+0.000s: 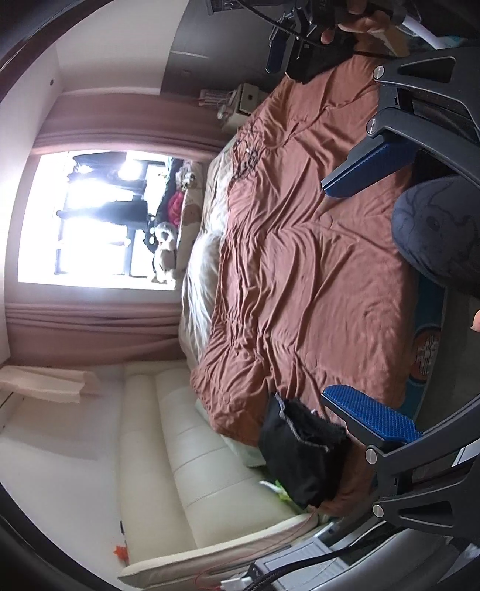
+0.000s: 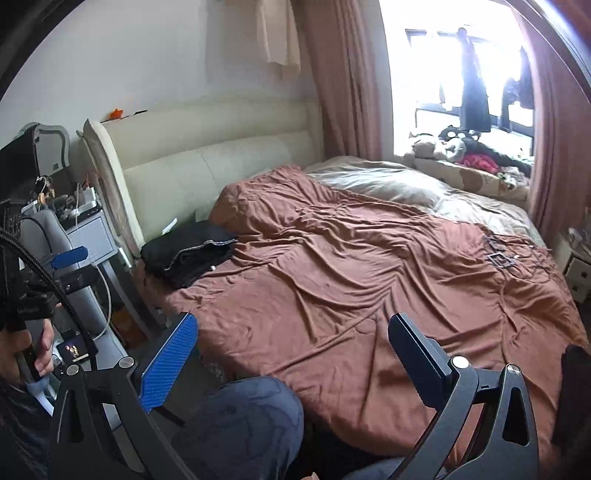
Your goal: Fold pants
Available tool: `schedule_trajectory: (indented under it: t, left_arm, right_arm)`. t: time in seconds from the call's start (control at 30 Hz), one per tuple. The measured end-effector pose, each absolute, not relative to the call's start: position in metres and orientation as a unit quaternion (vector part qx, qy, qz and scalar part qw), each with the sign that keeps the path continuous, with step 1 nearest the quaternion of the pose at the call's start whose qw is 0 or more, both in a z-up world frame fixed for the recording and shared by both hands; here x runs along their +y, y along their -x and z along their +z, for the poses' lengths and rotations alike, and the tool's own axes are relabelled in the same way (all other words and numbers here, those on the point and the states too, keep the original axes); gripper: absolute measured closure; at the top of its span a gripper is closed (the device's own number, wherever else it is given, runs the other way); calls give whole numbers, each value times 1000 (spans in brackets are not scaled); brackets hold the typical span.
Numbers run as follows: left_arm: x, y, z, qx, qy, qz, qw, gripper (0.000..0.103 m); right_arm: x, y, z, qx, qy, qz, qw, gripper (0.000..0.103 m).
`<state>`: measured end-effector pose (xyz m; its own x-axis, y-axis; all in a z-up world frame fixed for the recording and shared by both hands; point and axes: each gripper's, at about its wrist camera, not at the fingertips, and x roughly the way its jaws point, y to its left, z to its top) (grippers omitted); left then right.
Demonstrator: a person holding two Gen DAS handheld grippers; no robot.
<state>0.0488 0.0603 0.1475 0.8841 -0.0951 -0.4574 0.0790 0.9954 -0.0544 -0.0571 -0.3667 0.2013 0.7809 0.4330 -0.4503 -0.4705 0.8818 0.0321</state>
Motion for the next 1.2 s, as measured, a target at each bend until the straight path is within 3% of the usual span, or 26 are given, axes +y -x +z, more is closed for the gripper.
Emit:
schedule_trajectory:
  t: [1.2]
  left_arm:
    - [22, -22, 54, 219, 48, -64, 972, 1]
  right_arm:
    - [-400, 101, 98, 218, -11, 217, 951, 0]
